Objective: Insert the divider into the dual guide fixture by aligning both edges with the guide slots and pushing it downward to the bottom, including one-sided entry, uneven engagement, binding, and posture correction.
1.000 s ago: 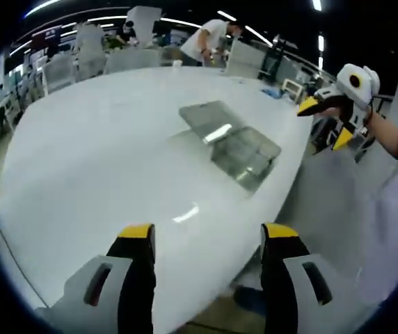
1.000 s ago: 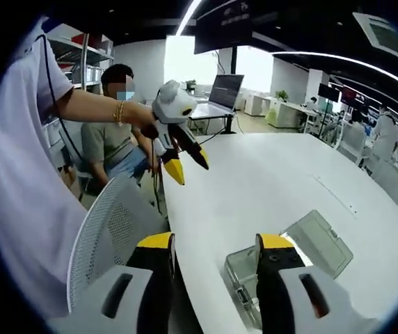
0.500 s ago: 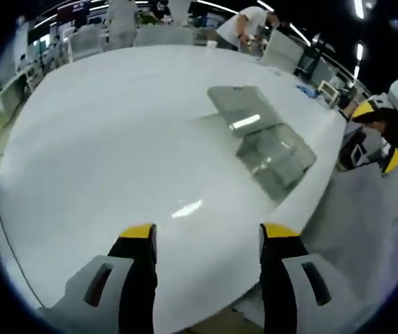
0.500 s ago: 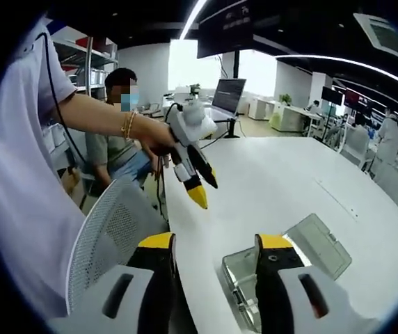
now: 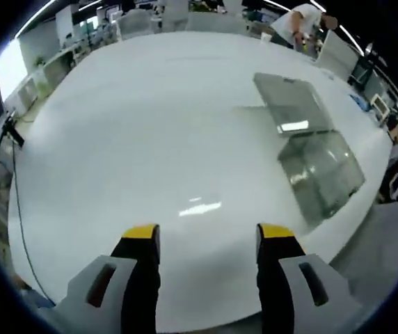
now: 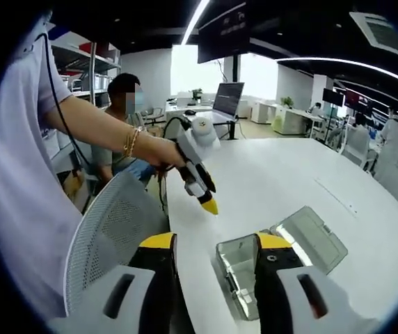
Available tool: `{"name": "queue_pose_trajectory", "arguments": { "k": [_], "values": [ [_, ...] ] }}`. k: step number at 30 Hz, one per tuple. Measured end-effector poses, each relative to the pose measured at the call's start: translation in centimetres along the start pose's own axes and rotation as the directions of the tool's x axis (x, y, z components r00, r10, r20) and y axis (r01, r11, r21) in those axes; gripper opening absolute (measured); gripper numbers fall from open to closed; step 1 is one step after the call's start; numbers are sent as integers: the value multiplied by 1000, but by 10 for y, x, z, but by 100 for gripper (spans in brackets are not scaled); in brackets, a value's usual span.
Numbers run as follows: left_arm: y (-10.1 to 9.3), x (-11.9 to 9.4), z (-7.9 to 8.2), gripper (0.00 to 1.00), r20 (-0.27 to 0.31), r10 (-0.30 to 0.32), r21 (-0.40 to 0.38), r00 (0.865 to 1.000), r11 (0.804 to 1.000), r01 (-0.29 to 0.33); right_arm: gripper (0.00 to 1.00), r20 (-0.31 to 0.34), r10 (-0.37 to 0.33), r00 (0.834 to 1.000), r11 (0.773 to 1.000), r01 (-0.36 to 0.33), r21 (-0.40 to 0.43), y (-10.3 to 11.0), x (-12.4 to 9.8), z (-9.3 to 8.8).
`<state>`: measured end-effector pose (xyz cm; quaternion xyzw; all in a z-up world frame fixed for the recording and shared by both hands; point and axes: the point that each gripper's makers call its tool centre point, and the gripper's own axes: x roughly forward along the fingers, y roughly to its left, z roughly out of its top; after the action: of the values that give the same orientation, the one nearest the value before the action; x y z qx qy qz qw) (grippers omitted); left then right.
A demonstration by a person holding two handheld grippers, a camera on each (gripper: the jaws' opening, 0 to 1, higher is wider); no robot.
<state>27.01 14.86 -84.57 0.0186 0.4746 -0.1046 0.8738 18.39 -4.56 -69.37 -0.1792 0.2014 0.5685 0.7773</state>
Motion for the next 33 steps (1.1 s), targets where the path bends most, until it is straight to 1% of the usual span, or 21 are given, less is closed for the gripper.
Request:
{"name": "queue_pose_trajectory", "arguments": {
  "k": [3,6,10,13,15,16,19,20,21,25,29,33],
  "values": [
    [-1,7,0,54,-3,34,6,999,999,-34,40,-1,-2,1000,1000,2,3,-3,-8,-5],
    [2,13,-1,54,-11,86,-10,996,996,-86,40,0,-6,1000,1000,6,9,-7,-14,-9],
    [2,17,-2,52,-21,131,-36,991,991,-131,40,1,-11,1000,1000,11,16,-13,-22,-14],
    [2,20,-2,50,-27,151,-40,988,988,-152,40,0,-13,1000,1000,13,15,-17,-26,-17],
    [0,22,-2,49,-23,150,-39,988,988,-150,40,1,-13,1000,1000,13,14,-19,-28,-17],
    [1,22,-3,49,-33,158,-43,987,986,-159,40,3,-13,1000,1000,13,15,-21,-29,-17],
    [4,24,-5,49,-36,182,-48,983,982,-184,39,6,-14,1000,1000,14,13,-23,-32,-18],
    [4,24,-3,49,-21,193,-75,981,978,-194,39,8,-14,1000,1000,13,13,-24,-33,-18],
    [6,23,-3,48,-23,200,-68,980,977,-201,39,9,-14,1000,1000,13,13,-24,-33,-18],
    [3,26,0,44,-14,189,-70,982,979,-190,39,7,-14,1000,1000,14,12,-27,-36,-20],
    [0,27,1,41,-1,180,-92,984,979,-179,39,8,-17,1000,1000,17,15,-29,-38,-21],
    [0,28,1,40,7,168,-90,986,982,-166,39,8,-17,1000,1000,17,16,-29,-38,-21]
  ]
}}
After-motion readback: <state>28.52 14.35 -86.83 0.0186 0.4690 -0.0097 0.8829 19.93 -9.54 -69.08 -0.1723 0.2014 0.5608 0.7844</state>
